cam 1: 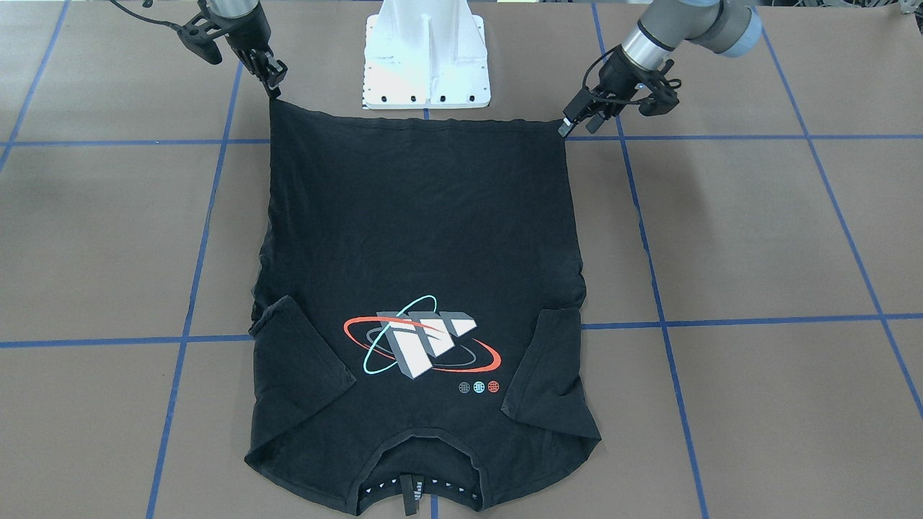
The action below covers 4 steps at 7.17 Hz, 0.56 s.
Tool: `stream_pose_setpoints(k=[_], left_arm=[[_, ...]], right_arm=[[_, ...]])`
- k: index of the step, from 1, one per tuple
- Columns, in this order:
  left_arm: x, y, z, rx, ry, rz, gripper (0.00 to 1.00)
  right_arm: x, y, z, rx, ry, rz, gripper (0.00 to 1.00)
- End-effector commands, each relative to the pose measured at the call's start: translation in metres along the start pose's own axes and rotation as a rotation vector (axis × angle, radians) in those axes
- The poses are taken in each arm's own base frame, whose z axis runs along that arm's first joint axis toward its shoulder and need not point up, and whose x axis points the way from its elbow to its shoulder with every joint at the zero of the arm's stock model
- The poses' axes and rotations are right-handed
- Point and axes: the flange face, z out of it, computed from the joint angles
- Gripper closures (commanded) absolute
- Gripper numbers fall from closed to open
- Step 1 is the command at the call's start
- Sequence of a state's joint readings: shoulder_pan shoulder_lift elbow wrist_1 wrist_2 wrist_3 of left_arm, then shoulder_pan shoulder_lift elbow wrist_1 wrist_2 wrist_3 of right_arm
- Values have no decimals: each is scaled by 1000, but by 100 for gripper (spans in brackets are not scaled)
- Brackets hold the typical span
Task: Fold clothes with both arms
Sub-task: 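Lower both grippers to the hem corners nearest the robot, then grasp the hem corners with the left and right grippers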
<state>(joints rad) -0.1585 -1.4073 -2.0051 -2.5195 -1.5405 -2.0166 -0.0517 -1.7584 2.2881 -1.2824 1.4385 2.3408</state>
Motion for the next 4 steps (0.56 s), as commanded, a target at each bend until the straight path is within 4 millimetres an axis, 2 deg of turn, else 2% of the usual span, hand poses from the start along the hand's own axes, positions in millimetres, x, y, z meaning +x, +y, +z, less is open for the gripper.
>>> stream_pose_setpoints(k=[1,2,3,4], left_arm=[[-17,24,15,1,-70,-32,7],[-17,31,15,-11,-73,-29,12],[-18,45,20,-33,-83,-55,22],[-15,48,21,-31,-96,-60,34]], right_arm=[[3,-1,1,4,4,-3,100],[3,0,1,4,5,-4,100],[3,0,1,4,5,-4,100],[2,-1,1,3,3,-3,100]])
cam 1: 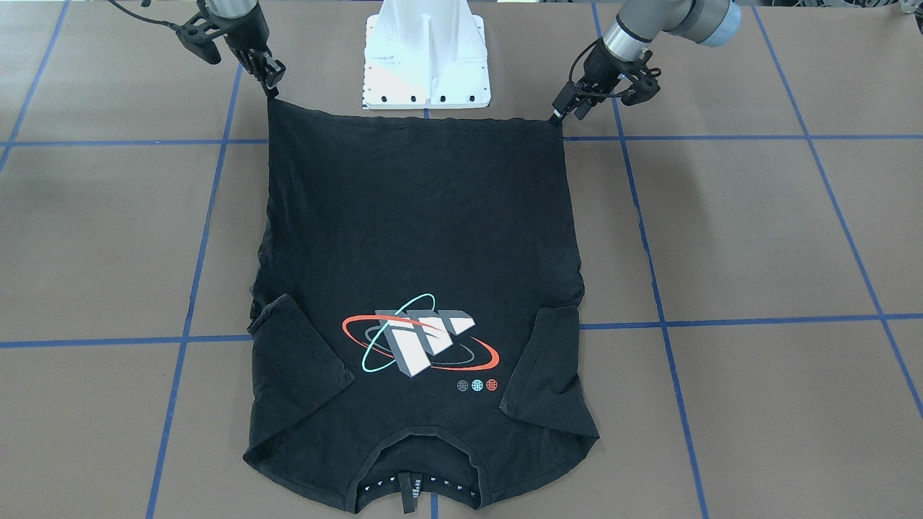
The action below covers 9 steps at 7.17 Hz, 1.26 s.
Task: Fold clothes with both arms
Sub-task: 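Grasp the hem corners with the left and right grippers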
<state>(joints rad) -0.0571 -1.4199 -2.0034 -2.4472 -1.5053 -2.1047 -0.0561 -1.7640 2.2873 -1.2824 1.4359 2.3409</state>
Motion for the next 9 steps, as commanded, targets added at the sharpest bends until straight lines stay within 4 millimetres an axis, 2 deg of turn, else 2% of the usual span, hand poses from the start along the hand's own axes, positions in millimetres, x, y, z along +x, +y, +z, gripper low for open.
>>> stream_pose_setpoints(k=[1,2,3,4,5,7,8,9], left_arm=[[0,8,4,-5,-19,-13,42],[1,9,3,-6,-17,-13,55],[1,9,3,-7,-16,-13,60],[1,8,2,-4,-18,-13,77],[4,7,-1,-4,-9,-16,100],[17,12,-19,-14,10,-18,100],[36,23,-41,-18,7,-17,100],[53,34,-65,-27,2,-16,100]], right_arm=[[-1,0,-1,1,-2,1,100],[-1,0,-1,1,-2,1,100],[-1,0,-1,1,-2,1,100],[-1,0,-1,2,-3,1,100],[0,-1,-1,3,-2,1,100],[1,-3,0,8,-1,1,100],[0,-3,-5,3,-4,2,100],[2,-8,-28,-16,-13,3,100]])
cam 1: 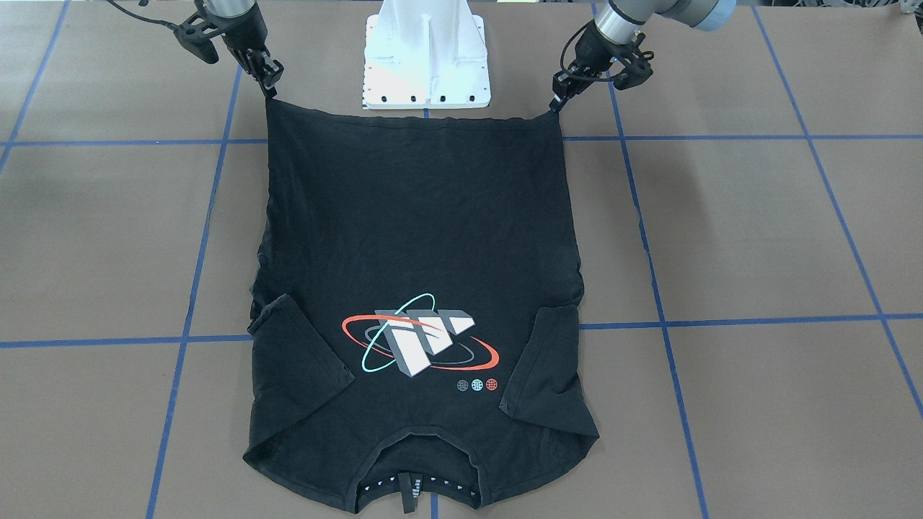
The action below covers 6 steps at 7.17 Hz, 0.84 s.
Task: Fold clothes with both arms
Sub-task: 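Grasp the hem corners with the left and right grippers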
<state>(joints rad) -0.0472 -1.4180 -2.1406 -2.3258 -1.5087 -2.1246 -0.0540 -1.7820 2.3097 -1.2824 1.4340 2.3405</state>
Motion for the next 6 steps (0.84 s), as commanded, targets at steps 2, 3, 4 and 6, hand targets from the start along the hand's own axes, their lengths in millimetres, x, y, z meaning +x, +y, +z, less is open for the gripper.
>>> stream_pose_setpoints(k=[2,3,4,6], left_arm=[[40,17,-55,-41,37,-8,100],[53,16,-73,-50,76,-15,100],[66,-8,-86,-44,58,-7,100],[137,-78,-104,63,112,161,100]], right_arm=[[-6,-14,-43,-31,-30,23,100],[-22,-39,-53,-37,-36,73,100],[-42,-62,-64,-80,-36,135,100],[-100,-101,-76,-67,-78,185,100]])
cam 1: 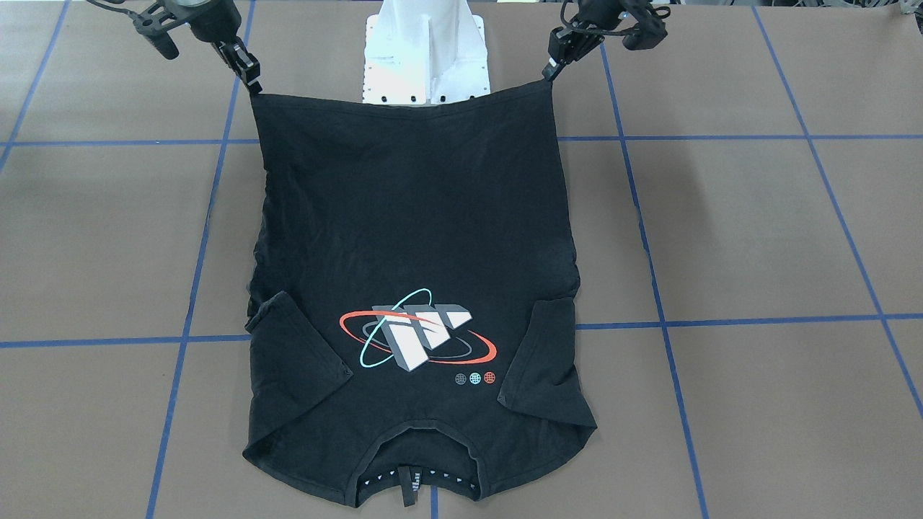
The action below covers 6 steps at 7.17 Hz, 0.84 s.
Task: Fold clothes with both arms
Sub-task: 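Grasp the hem corners with the left and right grippers, then lift the hem with both grippers and fold it toward the collar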
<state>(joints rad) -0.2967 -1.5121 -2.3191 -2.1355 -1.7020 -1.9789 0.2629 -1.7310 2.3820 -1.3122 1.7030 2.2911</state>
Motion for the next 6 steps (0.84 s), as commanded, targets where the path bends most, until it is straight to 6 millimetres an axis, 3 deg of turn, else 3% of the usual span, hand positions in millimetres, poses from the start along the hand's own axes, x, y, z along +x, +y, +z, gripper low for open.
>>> stream_pose_setpoints(k=[1,2,3,4,6], left_arm=[[62,-96,8,111,14,99,100],[82,-137,16,148,10,117,100],[83,-173,20,188,-15,141,100],[87,-206,23,235,-32,156,100],[103,-245,45,274,-54,166,100]], right_arm=[[-105,-26,-18,74,-8,30,100],[-163,-32,-24,149,42,-9,100],[-204,-57,-21,212,64,-20,100],[-220,-95,-17,259,85,-32,100],[-284,-140,-10,318,96,-37,100]])
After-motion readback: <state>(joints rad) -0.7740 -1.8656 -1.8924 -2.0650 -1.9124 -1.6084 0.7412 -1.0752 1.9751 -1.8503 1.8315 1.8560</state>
